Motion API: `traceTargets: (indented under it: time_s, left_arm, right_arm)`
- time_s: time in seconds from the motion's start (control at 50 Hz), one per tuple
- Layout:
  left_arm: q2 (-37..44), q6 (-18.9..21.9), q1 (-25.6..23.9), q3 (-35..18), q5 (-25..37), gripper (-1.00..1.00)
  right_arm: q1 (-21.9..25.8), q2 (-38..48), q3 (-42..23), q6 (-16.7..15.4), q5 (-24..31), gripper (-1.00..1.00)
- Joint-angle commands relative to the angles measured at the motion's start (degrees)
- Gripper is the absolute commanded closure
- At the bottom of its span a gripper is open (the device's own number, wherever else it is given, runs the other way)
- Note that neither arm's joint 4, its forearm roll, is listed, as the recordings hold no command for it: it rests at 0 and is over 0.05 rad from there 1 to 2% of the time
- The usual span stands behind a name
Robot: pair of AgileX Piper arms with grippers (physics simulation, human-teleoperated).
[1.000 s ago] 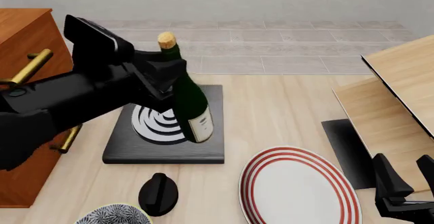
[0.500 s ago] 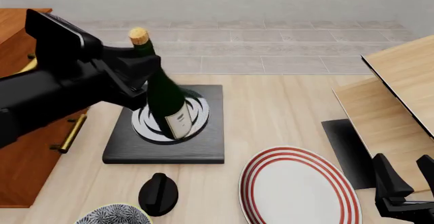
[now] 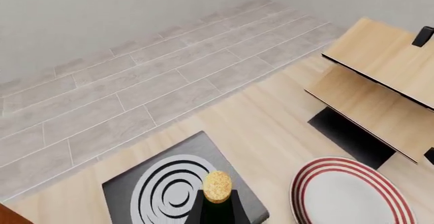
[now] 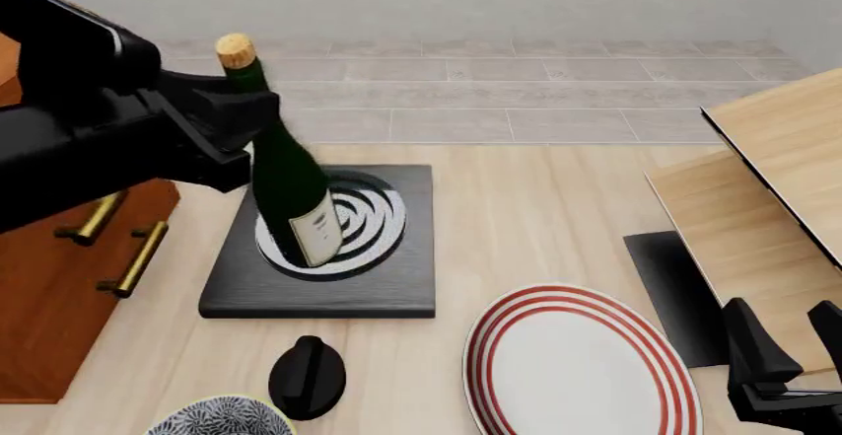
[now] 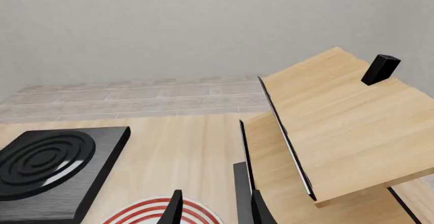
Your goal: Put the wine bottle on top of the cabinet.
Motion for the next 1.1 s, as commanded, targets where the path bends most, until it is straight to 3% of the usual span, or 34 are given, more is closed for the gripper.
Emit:
traceTargets:
  time_s: [0.02, 0.26, 0.7, 1.1]
  left_arm:
    - [-0.78, 1.05, 0.74, -2.12, 3.63, 1.0]
    - [0.39, 1.2, 2.23, -8.54, 9.99, 1.0]
    - [0.94, 3.4, 2.63, -13.25, 17.29, 1.0]
    - [0.67, 4.36, 6.26, -21.7, 24.77, 1.0]
  right_arm:
    - [0.0, 0.01, 0.0, 0.0, 0.0, -1.0]
    - [0.0, -0.03, 0.0, -0.01, 0.01, -1.0]
    - [0.01, -0.04, 0.0, -0.01, 0.02, -1.0]
    - [0.01, -0.03, 0.0, 0.0, 0.01, -1.0]
